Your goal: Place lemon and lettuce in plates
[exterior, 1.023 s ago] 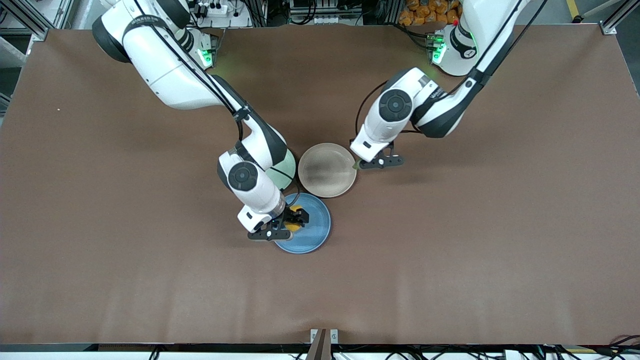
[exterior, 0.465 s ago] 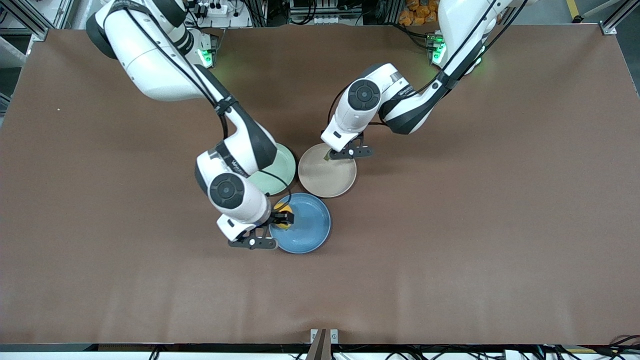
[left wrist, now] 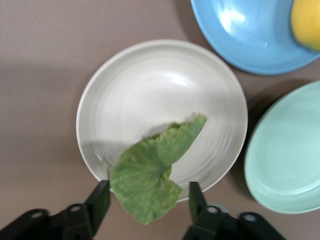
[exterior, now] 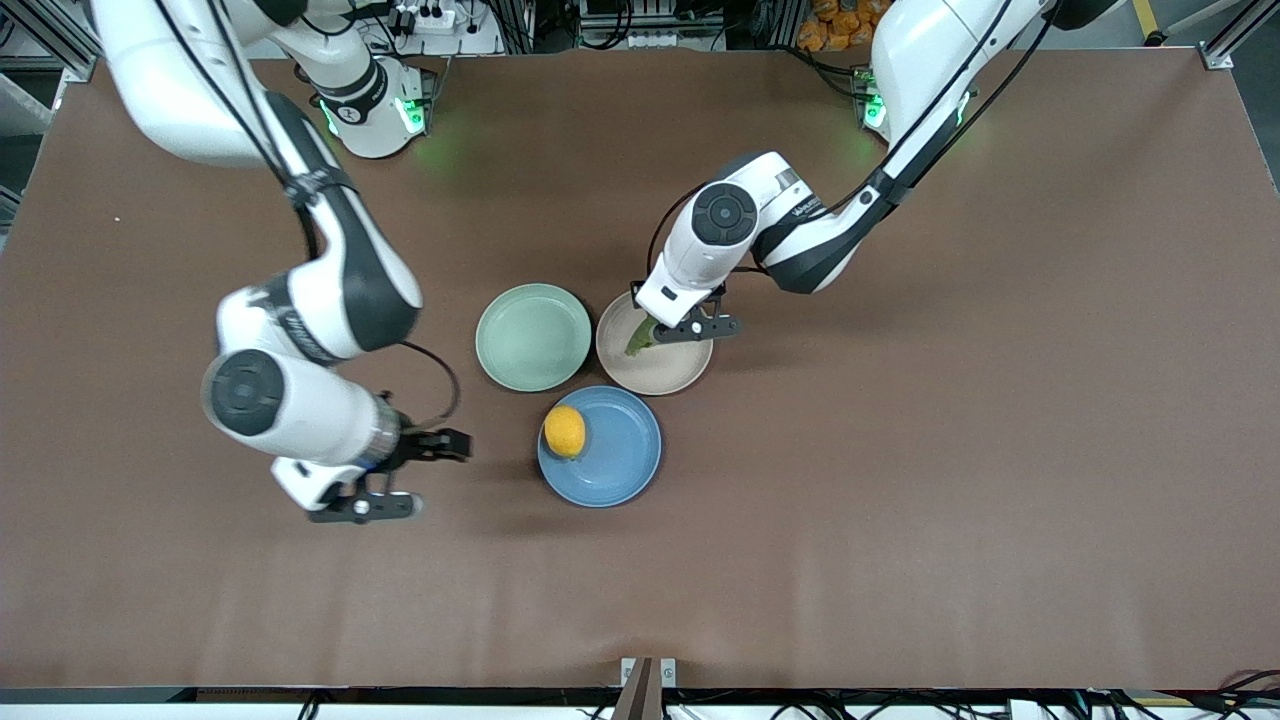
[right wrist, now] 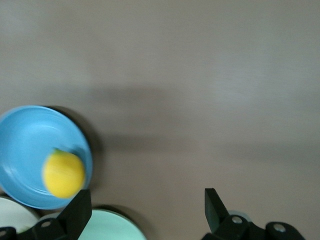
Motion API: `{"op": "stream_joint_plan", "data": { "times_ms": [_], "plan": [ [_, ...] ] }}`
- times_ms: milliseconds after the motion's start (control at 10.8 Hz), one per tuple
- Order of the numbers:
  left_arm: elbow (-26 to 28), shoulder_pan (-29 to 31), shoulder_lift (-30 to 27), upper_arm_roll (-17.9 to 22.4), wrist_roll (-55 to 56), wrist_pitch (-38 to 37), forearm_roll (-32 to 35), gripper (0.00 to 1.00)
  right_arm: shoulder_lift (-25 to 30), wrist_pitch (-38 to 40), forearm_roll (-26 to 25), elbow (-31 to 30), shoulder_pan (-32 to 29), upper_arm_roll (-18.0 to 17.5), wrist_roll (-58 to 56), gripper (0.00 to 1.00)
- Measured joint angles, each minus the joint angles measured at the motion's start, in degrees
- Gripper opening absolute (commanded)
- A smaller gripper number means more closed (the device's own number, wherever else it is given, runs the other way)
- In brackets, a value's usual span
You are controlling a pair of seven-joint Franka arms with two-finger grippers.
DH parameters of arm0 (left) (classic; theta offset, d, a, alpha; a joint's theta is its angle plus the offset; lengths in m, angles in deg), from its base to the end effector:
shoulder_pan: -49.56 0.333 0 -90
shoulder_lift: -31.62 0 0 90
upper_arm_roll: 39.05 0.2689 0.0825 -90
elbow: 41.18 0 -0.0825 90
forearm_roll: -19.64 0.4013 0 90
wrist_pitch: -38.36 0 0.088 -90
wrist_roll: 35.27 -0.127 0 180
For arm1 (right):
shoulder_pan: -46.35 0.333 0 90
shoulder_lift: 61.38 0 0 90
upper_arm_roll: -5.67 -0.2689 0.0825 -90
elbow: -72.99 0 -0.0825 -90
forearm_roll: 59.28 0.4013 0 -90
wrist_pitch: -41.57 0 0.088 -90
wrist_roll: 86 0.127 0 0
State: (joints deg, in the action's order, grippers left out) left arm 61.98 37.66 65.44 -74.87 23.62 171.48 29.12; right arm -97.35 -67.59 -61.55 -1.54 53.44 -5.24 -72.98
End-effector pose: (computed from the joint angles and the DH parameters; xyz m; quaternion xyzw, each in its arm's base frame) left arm 0.4484 -0.4679 0.2058 0.9906 0.0862 -0.0673 0.0826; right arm 0.6876 0.1948 0.3158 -0.9988 -0.0326 0.0160 0.0341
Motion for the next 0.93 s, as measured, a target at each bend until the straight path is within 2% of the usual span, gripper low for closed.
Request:
{"op": "stream_joint_plan", "data": {
  "times_ms": [279,558,744,930],
  "plan": [
    [-3.8,0.7,-1.0,6.5,0.1,0.0,0.3,1.0,6.6,-0.2,0.1,-8.8,-1.9,6.2,-9.8,1.0],
    [-6.9,1.0,-1.5,13.4,0.0,0.0,0.8,1.0,10.4,-0.3,2.8,-13.4,-3.5,13.1,-19.9,1.0],
    [-8.3,2.2,-1.7,15.7,-2.8,0.0,1.1,1.0,13.2,-0.3,3.2,-15.6,-3.8,17.8,-22.4,1.0],
    [-8.7,4.7,-2.5,15.9,-6.2,-0.3,1.2,1.0,16.5,2.0,3.3,-16.5,-3.8,20.7,-22.7,1.0]
  ]
}}
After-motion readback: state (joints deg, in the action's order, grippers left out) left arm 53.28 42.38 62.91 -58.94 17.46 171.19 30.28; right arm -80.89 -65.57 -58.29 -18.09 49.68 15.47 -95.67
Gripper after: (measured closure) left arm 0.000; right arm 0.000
